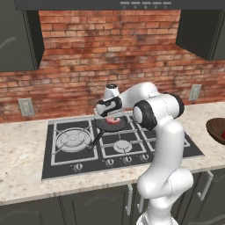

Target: Place the steak on the plate and place the bell pepper on the same plate.

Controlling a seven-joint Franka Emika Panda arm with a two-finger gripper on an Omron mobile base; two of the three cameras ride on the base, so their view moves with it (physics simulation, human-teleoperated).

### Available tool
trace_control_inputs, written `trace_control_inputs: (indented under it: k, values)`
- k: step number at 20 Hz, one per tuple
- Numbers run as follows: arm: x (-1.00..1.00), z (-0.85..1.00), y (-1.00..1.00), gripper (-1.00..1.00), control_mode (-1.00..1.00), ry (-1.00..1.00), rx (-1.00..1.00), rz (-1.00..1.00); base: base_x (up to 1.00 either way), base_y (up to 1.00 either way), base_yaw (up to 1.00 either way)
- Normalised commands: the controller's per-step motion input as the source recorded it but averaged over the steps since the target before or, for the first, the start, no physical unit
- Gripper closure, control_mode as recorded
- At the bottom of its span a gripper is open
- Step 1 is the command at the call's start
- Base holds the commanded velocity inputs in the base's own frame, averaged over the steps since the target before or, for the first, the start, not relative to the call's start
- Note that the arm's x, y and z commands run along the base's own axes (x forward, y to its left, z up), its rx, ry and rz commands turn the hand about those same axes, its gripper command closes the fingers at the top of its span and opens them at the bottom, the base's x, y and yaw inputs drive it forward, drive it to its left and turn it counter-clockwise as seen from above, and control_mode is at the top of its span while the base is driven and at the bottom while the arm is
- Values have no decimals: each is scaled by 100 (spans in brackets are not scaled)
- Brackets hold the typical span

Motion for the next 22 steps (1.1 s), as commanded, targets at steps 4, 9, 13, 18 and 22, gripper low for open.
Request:
trace_control_inputs:
  k: [4,9,13,18,22]
  values:
    - [0,-36,0,-100,-100,0,0,0,0,0,0]
    - [0,-27,0,-100,-100,0,0,0,0,0,0]
    - [0,-31,0,-100,-100,0,0,0,0,0,0]
    - [0,-45,0,-100,-100,0,1,0,0,0,0]
    - [0,-48,0,100,-100,0,1,0,0,0,0]
